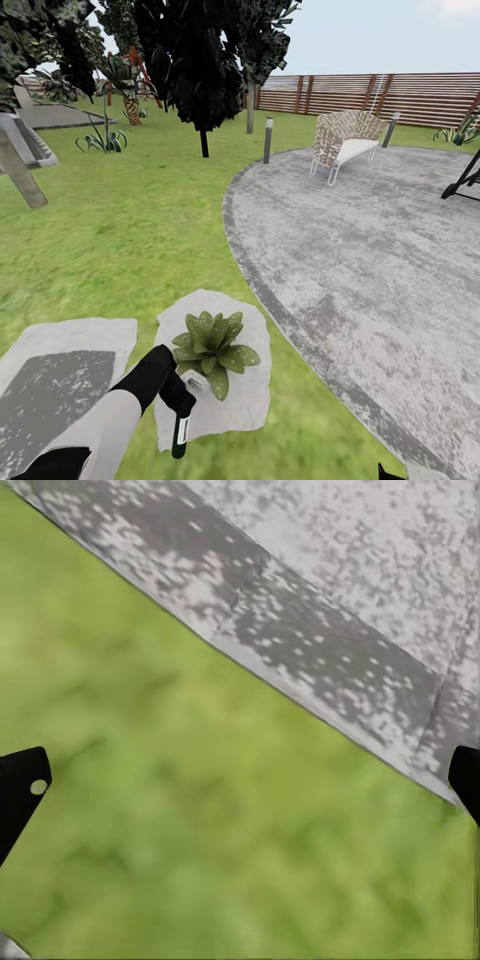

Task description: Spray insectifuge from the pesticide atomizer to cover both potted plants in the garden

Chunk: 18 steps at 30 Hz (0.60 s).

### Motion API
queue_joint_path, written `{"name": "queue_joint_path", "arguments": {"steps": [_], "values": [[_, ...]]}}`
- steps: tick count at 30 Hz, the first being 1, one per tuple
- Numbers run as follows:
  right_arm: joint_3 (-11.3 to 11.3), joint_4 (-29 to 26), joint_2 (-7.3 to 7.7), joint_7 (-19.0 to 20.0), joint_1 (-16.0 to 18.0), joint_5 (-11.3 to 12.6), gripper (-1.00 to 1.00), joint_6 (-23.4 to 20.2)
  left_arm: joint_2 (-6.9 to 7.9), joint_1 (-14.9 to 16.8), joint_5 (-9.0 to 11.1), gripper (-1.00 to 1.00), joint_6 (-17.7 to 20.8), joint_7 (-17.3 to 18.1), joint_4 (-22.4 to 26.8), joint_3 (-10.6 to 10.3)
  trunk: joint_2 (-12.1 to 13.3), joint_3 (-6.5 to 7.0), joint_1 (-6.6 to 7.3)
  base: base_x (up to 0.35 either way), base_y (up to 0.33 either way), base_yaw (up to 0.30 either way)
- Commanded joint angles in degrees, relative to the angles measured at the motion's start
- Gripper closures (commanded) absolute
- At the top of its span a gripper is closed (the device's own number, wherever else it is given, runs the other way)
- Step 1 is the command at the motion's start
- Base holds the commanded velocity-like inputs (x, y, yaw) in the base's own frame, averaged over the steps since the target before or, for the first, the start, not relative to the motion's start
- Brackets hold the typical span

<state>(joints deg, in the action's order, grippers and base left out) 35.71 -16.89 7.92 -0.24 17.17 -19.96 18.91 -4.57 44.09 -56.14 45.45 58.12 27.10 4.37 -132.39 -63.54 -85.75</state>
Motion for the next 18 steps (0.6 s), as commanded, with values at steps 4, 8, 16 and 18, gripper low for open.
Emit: {"name": "queue_joint_path", "arguments": {"steps": [4,8,16,18], "values": [[0.4,0.1,-0.01,0.0,0.1,-0.6,-1.00,0.3,-0.09,0.0,-0.5,1.00,0.3,0.4,0.1,0.5,0.0,-0.05,0.01,0.000,-0.313,0.077],[0.4,0.1,-0.01,0.0,0.1,-0.6,-1.00,0.3,0.11,0.0,-0.5,1.00,0.3,0.3,0.1,0.5,0.0,-0.05,0.01,0.039,-0.313,0.018],[0.4,0.1,-0.01,0.0,0.1,-0.6,-1.00,0.3,0.34,-1.3,-0.5,1.00,0.3,0.3,0.3,0.8,0.0,-0.05,0.01,-0.044,-0.309,0.242],[0.4,0.1,-0.01,0.0,0.1,-0.6,-1.00,0.3,0.35,-2.5,-0.5,1.00,0.3,-0.1,0.4,0.9,0.0,-0.05,0.01,-0.194,-0.237,0.277]]}}
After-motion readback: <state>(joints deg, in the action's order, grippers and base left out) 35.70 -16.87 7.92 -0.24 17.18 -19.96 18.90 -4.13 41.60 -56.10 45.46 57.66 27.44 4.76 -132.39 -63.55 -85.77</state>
